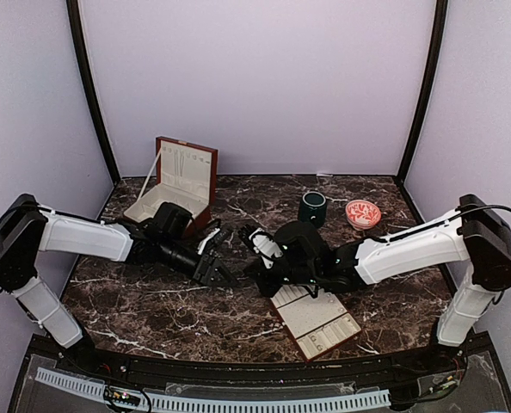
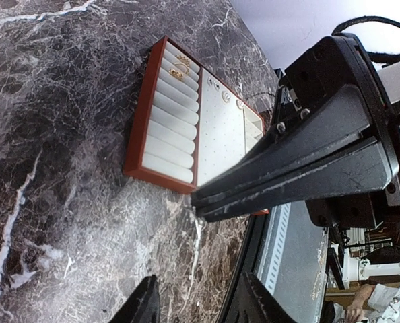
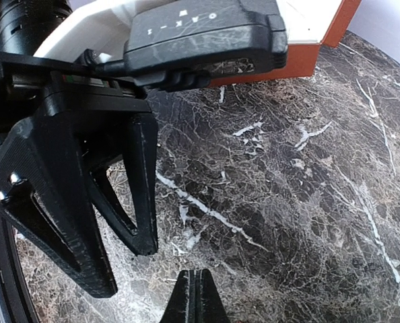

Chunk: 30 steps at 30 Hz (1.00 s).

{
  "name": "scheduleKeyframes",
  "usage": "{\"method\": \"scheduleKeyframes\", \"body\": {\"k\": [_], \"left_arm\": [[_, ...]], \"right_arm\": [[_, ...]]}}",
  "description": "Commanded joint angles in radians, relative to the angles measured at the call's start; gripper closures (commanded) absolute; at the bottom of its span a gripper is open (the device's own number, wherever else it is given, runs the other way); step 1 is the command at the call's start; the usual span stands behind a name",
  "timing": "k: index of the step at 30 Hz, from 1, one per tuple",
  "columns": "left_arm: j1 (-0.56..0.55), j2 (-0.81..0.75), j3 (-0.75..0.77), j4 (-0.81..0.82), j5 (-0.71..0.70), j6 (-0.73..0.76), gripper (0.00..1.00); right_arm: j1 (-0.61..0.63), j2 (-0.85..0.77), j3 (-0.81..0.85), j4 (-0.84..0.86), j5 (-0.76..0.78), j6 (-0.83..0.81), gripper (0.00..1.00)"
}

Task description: Organize the mixed jewelry

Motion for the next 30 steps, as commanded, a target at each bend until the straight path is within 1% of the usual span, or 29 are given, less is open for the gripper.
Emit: {"method": "scheduleKeyframes", "body": {"k": [1,8,15,26,30], "left_arm": [[-0.003,0.010,0.035,0.042,0.035,-0.012,0.58],[-0.007,0.020,0.036,0.065,0.049,-0.026,0.60],[-0.008,0.023,0.037,0.070,0.053,-0.030,0.64],[-0.009,0.025,0.033,0.092,0.061,-0.044,0.75],[-0.010,0.027,0.034,0.098,0.071,-0.046,0.83]], "right_arm": [[-0.004,-0.034,-0.017,0.057,-0.027,0.013,1.00],[-0.003,-0.044,-0.021,0.069,-0.047,0.011,1.00],[-0.003,-0.051,-0.025,0.077,-0.070,0.013,1.00],[-0.001,-0.041,-0.020,0.077,-0.095,0.012,1.00],[0.000,-0.043,-0.019,0.076,-0.099,0.012,1.00]]}}
